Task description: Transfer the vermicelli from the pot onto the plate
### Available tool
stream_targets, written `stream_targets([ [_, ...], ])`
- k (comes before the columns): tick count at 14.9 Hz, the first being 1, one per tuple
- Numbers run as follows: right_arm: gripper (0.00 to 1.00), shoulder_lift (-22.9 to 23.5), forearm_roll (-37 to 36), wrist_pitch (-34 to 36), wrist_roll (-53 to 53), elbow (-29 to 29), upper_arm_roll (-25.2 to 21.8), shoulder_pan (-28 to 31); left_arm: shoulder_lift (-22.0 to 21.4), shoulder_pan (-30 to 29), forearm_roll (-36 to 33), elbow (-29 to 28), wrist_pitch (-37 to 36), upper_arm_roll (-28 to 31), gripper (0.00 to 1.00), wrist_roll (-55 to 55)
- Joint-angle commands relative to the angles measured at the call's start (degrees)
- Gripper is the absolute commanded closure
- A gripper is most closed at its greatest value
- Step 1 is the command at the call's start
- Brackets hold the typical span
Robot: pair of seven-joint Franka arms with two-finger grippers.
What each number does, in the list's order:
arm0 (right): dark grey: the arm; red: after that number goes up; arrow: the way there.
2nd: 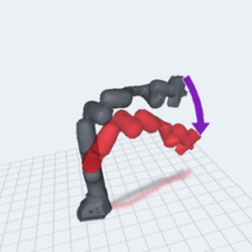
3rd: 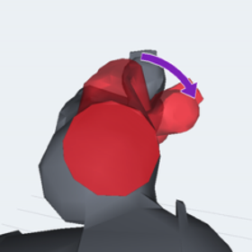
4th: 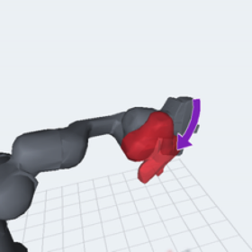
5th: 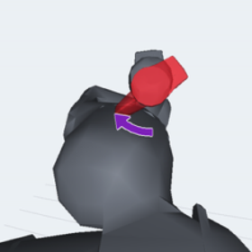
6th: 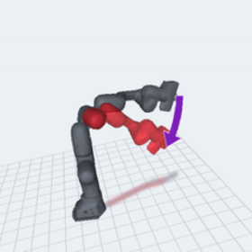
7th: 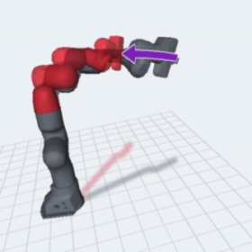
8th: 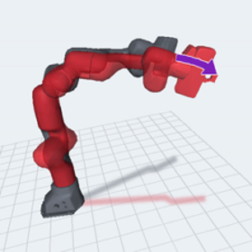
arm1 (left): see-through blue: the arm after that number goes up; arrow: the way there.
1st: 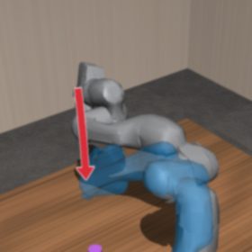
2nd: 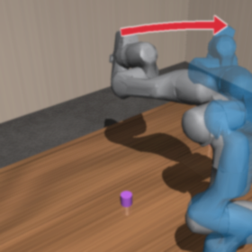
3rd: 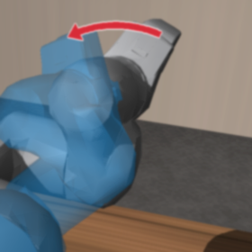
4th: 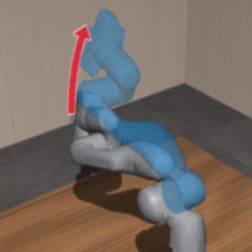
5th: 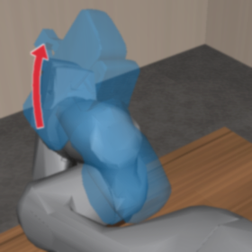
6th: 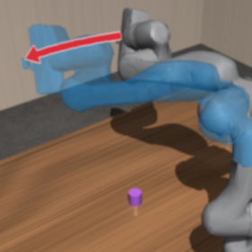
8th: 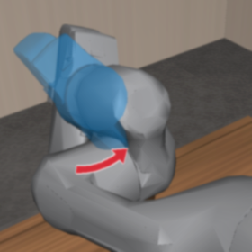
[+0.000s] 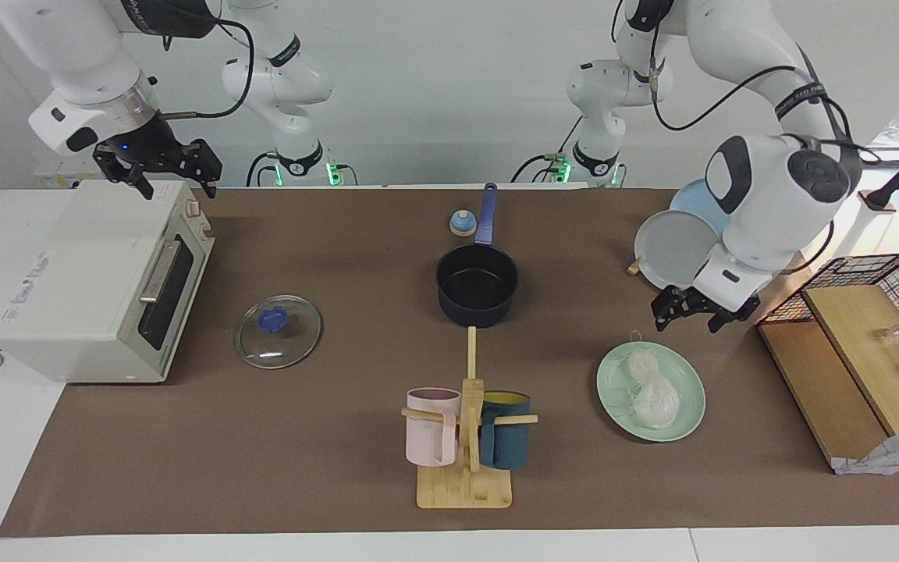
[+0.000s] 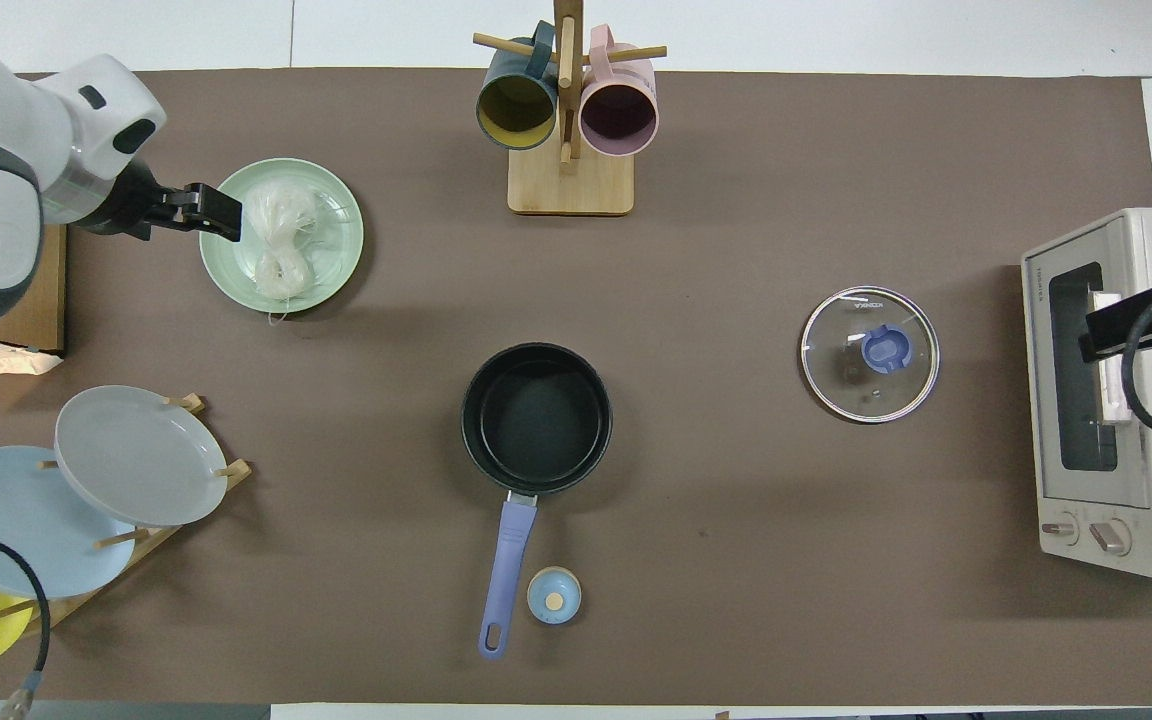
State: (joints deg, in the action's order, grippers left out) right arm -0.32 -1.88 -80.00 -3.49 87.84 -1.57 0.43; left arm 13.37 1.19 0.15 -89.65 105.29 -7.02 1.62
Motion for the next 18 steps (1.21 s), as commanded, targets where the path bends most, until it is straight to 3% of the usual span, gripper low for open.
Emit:
stream_targets([
  [1,0.00,-1.35,0.47,0.02,0.06,1.54,0.69,0.97,-7.38,0.04,-1.38,-1.76,-5.60,0.08,0.00,1.28],
  [8,0.00,-1.35,0.47,0.02,0.06,1.54,0.69,0.97,-16.35,0.83,-1.38,-5.27,-15.90,-0.36,0.00,2.60],
  [11,0.00,-1.44,0.47,0.02,0.06,1.54,0.69,0.97,-17.41,2.06,-1.29,-5.62,-18.89,-0.27,0.00,2.59],
  [18,0.00,-1.35,0.47,0.02,0.06,1.54,0.69,0.97,-17.33,1.98,2.40,-5.36,-17.67,-0.10,0.00,7.25],
])
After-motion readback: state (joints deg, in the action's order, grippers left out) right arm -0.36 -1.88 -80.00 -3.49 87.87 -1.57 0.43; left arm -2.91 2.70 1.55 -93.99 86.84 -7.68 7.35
